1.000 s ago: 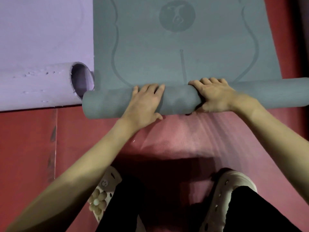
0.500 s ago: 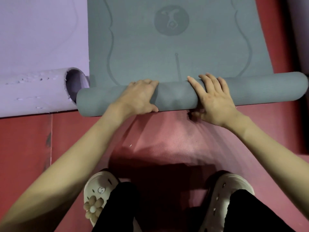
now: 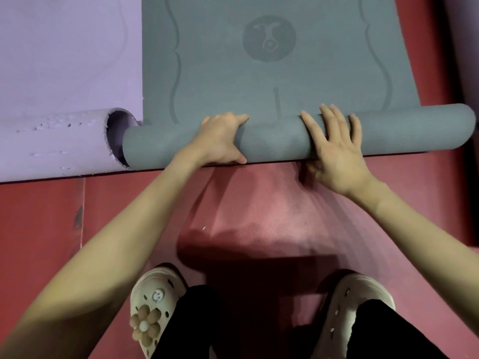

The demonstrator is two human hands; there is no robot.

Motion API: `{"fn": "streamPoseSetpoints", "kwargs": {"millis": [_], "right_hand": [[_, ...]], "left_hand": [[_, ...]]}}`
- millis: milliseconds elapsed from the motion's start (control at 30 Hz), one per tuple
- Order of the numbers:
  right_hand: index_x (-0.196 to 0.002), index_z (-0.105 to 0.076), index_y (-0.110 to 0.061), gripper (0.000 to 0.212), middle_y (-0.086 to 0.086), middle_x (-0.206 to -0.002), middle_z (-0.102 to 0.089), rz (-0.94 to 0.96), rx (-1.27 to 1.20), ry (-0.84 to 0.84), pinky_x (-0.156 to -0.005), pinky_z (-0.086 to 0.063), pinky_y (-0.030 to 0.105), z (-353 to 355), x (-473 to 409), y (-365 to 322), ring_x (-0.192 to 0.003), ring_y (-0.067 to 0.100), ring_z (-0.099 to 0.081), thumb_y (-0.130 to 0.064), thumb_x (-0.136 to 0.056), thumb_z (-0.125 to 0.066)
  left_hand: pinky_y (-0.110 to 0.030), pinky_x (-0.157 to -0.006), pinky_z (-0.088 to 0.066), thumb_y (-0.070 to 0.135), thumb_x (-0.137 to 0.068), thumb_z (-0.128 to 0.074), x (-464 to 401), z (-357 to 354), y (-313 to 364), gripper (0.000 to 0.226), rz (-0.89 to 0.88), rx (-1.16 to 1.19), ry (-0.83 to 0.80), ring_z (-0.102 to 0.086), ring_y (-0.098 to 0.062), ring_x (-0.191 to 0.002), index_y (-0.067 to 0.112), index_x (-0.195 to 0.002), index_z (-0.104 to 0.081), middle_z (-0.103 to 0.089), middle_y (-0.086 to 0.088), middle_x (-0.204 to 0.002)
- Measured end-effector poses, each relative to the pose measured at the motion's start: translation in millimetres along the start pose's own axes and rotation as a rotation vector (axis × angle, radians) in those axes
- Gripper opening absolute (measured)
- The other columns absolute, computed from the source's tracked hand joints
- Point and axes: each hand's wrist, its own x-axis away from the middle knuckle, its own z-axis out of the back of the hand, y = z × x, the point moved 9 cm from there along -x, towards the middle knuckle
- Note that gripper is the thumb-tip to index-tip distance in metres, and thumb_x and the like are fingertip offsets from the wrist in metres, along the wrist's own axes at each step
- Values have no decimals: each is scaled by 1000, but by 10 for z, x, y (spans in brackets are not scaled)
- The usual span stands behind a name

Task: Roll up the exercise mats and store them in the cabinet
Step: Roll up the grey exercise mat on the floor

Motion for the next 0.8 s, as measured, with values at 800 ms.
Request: {"fn": "streamPoseSetpoints", "kwargs": {"millis": [800], "right_hand": [[-144,-27,-34,96,1,-124,-51,162,135,-401,-88,-35,44,121,-262,191,-105,35,-51,-56,-64,-75]], "left_hand": [[-38,-110,-18,53,-64,-81,294,-68,81,94,45,44,163,-37,-23,-133,24,-143,-39,-46,0,-141]]}}
